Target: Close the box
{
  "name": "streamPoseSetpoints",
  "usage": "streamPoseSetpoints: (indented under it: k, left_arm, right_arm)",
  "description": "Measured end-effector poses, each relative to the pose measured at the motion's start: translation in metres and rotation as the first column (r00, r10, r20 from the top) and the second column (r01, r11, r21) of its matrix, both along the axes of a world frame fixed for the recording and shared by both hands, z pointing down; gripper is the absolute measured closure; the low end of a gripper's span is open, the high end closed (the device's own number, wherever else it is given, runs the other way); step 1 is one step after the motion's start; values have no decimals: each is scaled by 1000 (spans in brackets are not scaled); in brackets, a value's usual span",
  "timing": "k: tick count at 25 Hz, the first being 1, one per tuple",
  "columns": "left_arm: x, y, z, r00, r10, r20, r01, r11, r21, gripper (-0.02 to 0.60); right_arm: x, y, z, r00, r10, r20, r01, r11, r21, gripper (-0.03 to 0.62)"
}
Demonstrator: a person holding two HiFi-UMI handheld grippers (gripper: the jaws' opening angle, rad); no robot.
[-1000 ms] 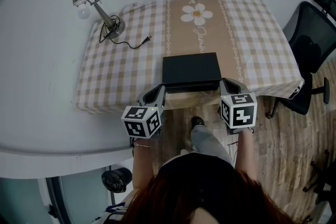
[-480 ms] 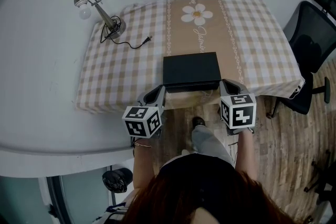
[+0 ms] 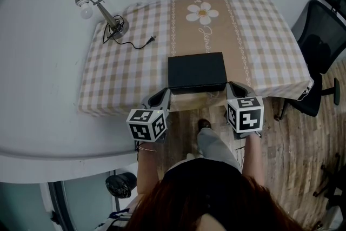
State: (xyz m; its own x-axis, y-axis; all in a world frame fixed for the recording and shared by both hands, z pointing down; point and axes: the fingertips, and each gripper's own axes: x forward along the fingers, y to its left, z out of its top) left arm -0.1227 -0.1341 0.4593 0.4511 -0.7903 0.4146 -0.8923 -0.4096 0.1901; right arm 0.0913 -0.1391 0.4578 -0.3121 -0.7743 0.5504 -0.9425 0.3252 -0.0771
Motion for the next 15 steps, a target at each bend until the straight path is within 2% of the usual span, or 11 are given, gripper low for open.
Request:
streamPoseSetpoints:
  k: [15]
  left_arm:
    - [4, 18, -11, 999, 34, 8, -34, 999, 37, 552]
  right_arm:
    - [1, 16, -6, 1000, 6, -8, -6, 1000, 24, 576]
